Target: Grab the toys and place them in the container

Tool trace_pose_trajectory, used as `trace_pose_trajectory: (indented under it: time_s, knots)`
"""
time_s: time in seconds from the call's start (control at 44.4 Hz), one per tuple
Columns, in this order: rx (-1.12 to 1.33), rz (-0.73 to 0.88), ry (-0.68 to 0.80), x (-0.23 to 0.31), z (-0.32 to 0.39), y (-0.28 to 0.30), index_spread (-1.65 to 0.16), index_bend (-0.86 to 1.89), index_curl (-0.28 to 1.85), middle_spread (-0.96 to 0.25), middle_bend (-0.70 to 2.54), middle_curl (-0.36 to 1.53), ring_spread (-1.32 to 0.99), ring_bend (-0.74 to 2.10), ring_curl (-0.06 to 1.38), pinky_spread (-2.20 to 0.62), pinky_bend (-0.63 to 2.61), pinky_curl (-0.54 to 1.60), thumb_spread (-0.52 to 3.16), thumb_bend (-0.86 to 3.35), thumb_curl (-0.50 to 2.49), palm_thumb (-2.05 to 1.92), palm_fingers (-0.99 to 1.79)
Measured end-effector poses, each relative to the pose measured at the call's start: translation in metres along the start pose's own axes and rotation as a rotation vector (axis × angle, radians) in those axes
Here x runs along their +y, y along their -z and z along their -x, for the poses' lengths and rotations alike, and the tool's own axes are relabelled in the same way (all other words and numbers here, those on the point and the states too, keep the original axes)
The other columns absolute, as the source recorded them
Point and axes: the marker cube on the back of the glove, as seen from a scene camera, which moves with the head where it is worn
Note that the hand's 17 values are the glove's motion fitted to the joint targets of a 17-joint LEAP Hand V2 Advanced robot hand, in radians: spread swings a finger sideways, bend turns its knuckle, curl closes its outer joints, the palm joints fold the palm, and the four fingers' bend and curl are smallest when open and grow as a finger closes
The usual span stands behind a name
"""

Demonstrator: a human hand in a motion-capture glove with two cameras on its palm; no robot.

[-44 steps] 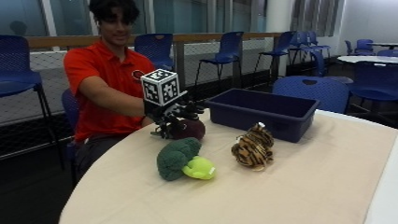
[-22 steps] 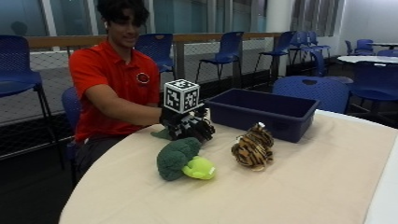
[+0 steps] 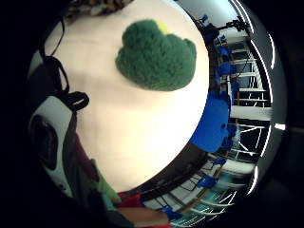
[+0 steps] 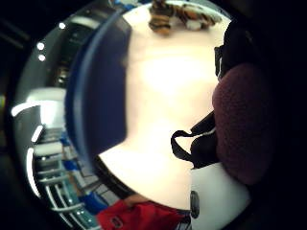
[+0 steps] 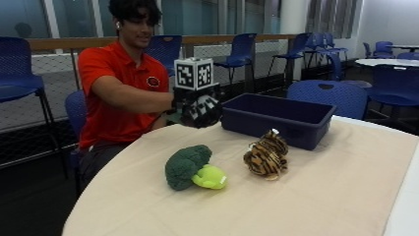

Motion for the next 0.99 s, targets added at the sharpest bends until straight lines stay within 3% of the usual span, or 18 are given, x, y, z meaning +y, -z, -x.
trace_pose_trajectory:
  time_s: [0.248, 0.406, 0.541, 0.653, 0.744, 0.789, 0.811, 0.834, 0.856, 0.879, 0.924, 0.991]
  knots:
    - [-0.041, -0.070, 0.066, -0.025, 0.055, 0.087, -0.37, 0.21, 0.28, -0.39, 0.63, 0.41, -0.47, 0.93, 0.49, -0.44, 0.96, 0.36, 0.89, 0.19, 0.61, 0.61, 1.11]
    - [-0.084, -0.090, 0.221, -0.047, 0.149, 0.123, -0.38, 0.25, 0.32, -0.41, 0.70, 0.48, -0.49, 0.99, 0.52, -0.44, 0.97, 0.39, 0.78, 0.18, 0.68, 0.63, 1.13]
    - [-0.103, -0.119, 0.288, -0.079, 0.222, 0.134, -0.38, 0.29, 0.36, -0.43, 0.73, 0.52, -0.50, 1.01, 0.55, -0.44, 0.98, 0.40, 0.71, 0.17, 0.73, 0.63, 1.08]
    - [-0.028, -0.120, 0.444, -0.098, 0.240, 0.122, -0.39, 0.31, 0.40, -0.44, 0.74, 0.56, -0.51, 1.00, 0.57, -0.44, 0.99, 0.42, 0.67, 0.15, 0.77, 0.63, 1.01]
    - [0.005, -0.054, 0.414, -0.104, 0.248, 0.100, -0.39, 0.34, 0.44, -0.44, 0.72, 0.59, -0.52, 0.97, 0.57, -0.45, 0.99, 0.42, 0.66, 0.13, 0.79, 0.62, 0.93]
    - [-0.021, -0.030, 0.339, -0.104, 0.250, 0.092, -0.40, 0.31, 0.45, -0.44, 0.64, 0.58, -0.52, 0.90, 0.56, -0.44, 1.03, 0.43, 0.70, 0.11, 0.79, 0.58, 0.74]
    - [-0.024, -0.024, 0.315, -0.104, 0.248, 0.089, -0.40, 0.36, 0.49, -0.44, 0.68, 0.60, -0.52, 0.96, 0.59, -0.44, 1.01, 0.43, 0.67, 0.12, 0.81, 0.60, 0.85]
    - [-0.015, -0.021, 0.316, -0.104, 0.243, 0.086, -0.40, 0.23, 0.43, -0.40, 0.47, 0.52, -0.46, 0.75, 0.51, -0.34, 1.01, 0.42, 0.85, 0.01, 0.74, 0.41, 0.21]
    - [-0.003, -0.018, 0.337, -0.103, 0.236, 0.084, -0.38, 0.26, 0.50, -0.37, 0.45, 0.54, -0.41, 0.77, 0.57, -0.31, 1.08, 0.50, 0.89, -0.01, 0.72, 0.38, 0.08]
    - [0.001, -0.015, 0.357, -0.102, 0.228, 0.082, -0.37, 0.17, 0.48, -0.31, 0.34, 0.51, -0.34, 0.68, 0.57, -0.26, 1.18, 0.54, 0.92, -0.06, 0.68, 0.30, -0.23]
    - [-0.011, -0.007, 0.345, -0.101, 0.209, 0.080, -0.36, 0.08, 0.43, -0.24, 0.25, 0.47, -0.26, 0.52, 0.51, -0.19, 1.22, 0.51, 0.96, -0.10, 0.62, 0.18, -0.38]
    - [-0.010, -0.006, 0.276, -0.103, 0.176, 0.078, -0.34, 0.03, 0.34, -0.18, 0.17, 0.43, -0.19, 0.39, 0.42, -0.11, 1.20, 0.46, 0.99, -0.10, 0.57, 0.07, -0.34]
